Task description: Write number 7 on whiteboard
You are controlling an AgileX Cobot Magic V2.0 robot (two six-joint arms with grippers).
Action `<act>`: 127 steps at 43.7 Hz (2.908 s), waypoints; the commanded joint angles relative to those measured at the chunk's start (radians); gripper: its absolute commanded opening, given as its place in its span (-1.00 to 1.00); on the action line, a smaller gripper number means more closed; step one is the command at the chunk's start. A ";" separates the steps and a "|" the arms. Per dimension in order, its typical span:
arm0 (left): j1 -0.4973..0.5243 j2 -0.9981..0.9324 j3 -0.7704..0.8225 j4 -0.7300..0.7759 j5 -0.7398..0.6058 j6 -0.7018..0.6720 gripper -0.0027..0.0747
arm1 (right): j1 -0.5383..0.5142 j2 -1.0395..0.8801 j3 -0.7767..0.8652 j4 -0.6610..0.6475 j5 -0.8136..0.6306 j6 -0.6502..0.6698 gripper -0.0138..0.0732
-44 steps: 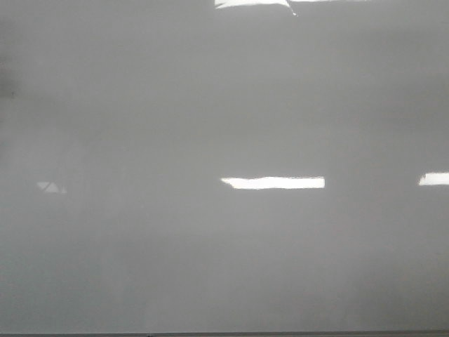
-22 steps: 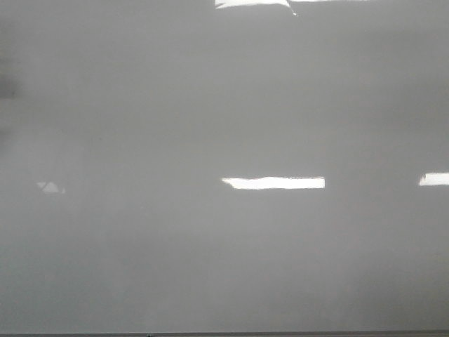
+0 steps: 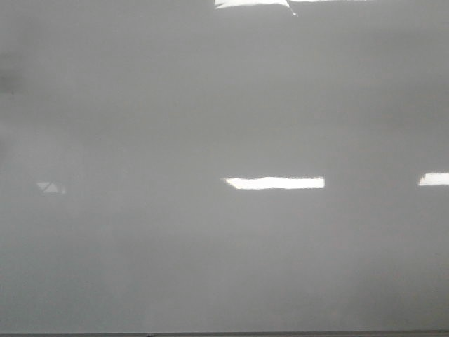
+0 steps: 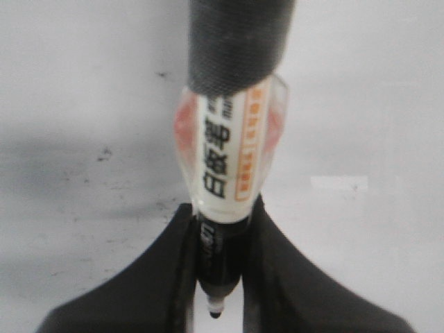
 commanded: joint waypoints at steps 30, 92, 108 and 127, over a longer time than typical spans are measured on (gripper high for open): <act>-0.577 -0.060 -0.236 -0.011 0.645 0.515 -0.98 | 0.002 0.063 -0.094 0.013 0.155 -0.002 0.65; -0.914 -0.005 -0.236 -0.008 0.566 0.605 -0.98 | 0.560 0.589 -0.288 0.664 0.144 -1.008 0.04; -0.914 -0.005 -0.236 -0.008 0.541 0.602 -0.59 | 0.560 0.589 -0.288 0.664 0.160 -1.006 -0.72; -0.727 -0.213 -0.209 0.021 0.563 0.432 0.07 | 0.428 0.546 -0.345 0.471 0.223 -0.710 -0.84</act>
